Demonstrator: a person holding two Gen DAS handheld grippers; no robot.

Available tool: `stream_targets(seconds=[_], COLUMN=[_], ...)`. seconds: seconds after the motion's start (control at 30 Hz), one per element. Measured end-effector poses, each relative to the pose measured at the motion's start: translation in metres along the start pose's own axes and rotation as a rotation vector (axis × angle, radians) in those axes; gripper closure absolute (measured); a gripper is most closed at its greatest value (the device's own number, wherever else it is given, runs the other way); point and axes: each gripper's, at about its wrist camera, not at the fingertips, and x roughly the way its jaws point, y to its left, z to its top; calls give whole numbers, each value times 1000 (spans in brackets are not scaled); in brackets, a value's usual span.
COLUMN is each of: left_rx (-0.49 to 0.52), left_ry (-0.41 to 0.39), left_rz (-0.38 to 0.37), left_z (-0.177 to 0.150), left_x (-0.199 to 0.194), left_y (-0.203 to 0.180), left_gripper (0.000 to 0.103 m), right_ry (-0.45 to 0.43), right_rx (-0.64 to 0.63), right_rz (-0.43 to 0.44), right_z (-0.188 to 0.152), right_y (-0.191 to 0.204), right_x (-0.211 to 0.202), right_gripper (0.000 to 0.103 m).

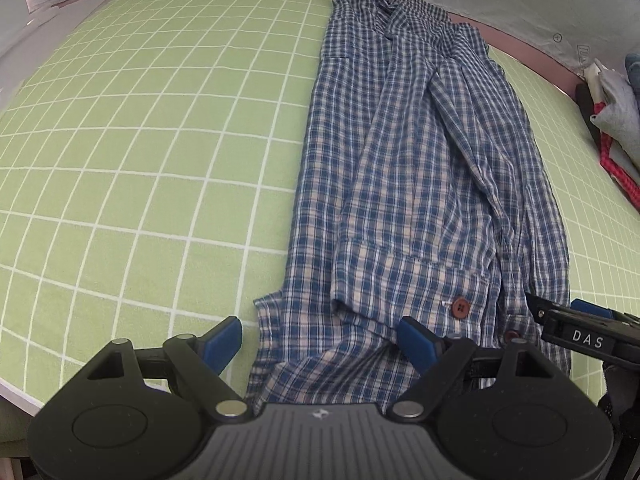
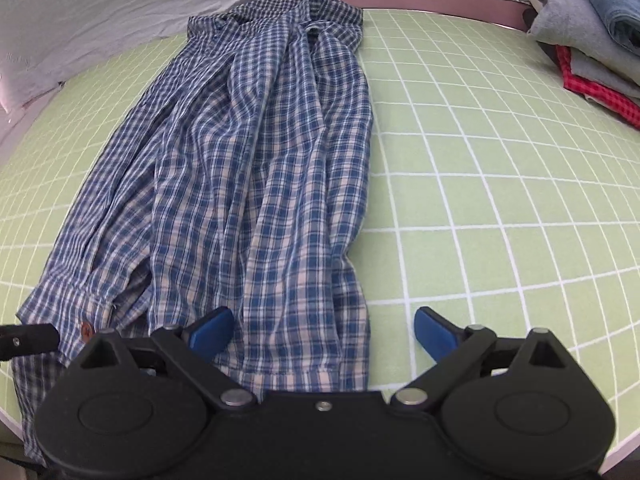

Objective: Fold clothes
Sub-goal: 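Grasp the hem end with both grippers and fold it toward the collar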

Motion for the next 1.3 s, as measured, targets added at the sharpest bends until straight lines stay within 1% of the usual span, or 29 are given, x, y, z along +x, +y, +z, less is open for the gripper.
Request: stream_targets(seconds=[0.03, 0.13, 0.27, 0.43, 0.5, 0.53, 0.6, 0.63, 0.67, 0.7, 0.73, 0.77, 0.8, 0.87, 0.93, 1.0, 1.1, 1.23, 1.3], left_rx=[11, 34, 34, 39, 50, 56, 67, 72, 71, 64, 48, 20, -6, -42, -77, -111, -146, -174, -183], left_ry=[3, 14, 16, 15, 20, 23, 29, 32, 39, 50, 65, 78, 78, 68, 43, 3, -66, -145, -166], left_rz=[2, 5, -3, -33, -50, -54, -50, -48, -53, -66, -89, -121, -147, -189, -237, -288, -333, -375, -372], left_z=[-2, -10, -16, -18, -19, -20, -20, -21, -20, -19, -18, -17, -16, -12, -4, 9, 35, 78, 96], left_x=[0, 1, 0, -2, -2, -3, -4, -5, -5, -4, -3, -3, -4, -10, -20, -33, -46, -52, -50], left_y=[0, 0, 5, 9, 7, 7, 6, 5, 6, 7, 9, 12, 15, 18, 20, 21, 18, 13, 10], left_gripper=[18, 18, 18, 19, 27, 29, 40, 44, 55, 72, 83, 96, 97, 99, 99, 99, 99, 99, 99], right_ry=[5, 7, 5, 21, 30, 34, 39, 38, 37, 36, 36, 38, 40, 40, 26, 0, -70, -157, -193], right_rx=[-8, 34, 90, 116, 105, 96, 71, 52, 34, 15, 18, 27, 37, 62, 108, 167, 193, 225, 229], right_rz=[-2, 7, 31, 68, 74, 75, 71, 65, 58, 57, 73, 95, 117, 155, 193, 243, 295, 327, 331], right_z=[-2, -9, -21, -30, -35, -38, -42, -43, -44, -44, -41, -38, -35, -29, -20, -9, 15, 57, 79], right_y=[1, -4, -6, -2, 1, 3, 8, 11, 13, 15, 14, 12, 10, 5, -3, -13, -24, -35, -37], right_x=[-1, -5, -14, -23, -26, -27, -30, -32, -34, -36, -36, -35, -35, -34, -38, -48, -65, -75, -72], right_gripper=[5, 5, 5, 5, 5, 5, 8, 14, 26, 33, 52, 71, 77, 93, 95, 96, 97, 97, 97])
